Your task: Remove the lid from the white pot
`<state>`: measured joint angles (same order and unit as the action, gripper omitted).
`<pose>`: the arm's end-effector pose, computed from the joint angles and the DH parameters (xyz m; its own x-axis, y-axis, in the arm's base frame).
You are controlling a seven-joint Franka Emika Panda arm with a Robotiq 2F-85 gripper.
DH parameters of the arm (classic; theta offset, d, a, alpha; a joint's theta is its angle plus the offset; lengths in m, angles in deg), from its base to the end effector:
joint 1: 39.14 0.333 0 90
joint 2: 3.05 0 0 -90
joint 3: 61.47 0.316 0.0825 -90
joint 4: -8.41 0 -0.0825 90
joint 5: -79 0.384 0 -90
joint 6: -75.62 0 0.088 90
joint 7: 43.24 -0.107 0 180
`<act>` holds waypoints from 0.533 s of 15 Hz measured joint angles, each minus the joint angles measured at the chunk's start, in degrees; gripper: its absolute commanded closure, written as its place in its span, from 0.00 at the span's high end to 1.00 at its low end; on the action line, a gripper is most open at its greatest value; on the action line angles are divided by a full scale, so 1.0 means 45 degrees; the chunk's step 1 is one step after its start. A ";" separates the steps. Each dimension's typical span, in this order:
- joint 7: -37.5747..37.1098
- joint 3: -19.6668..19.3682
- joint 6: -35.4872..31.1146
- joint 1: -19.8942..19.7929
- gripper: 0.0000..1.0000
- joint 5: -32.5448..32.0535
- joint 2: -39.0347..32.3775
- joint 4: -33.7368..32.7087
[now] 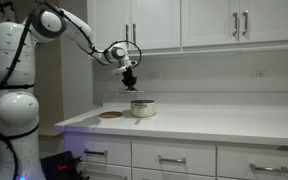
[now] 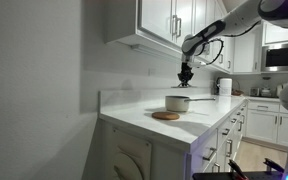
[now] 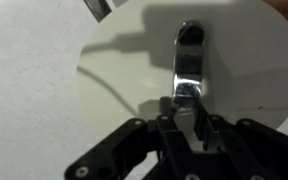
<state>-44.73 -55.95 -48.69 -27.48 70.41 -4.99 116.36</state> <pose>0.5697 0.1694 0.5117 0.9071 0.3407 0.2470 0.3172 -0.9393 0.1309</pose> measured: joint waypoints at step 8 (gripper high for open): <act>0.2200 0.0468 -0.0022 0.0031 0.06 0.1237 0.0985 0.1556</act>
<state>-34.83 -53.84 -48.79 -27.34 75.98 -0.56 123.36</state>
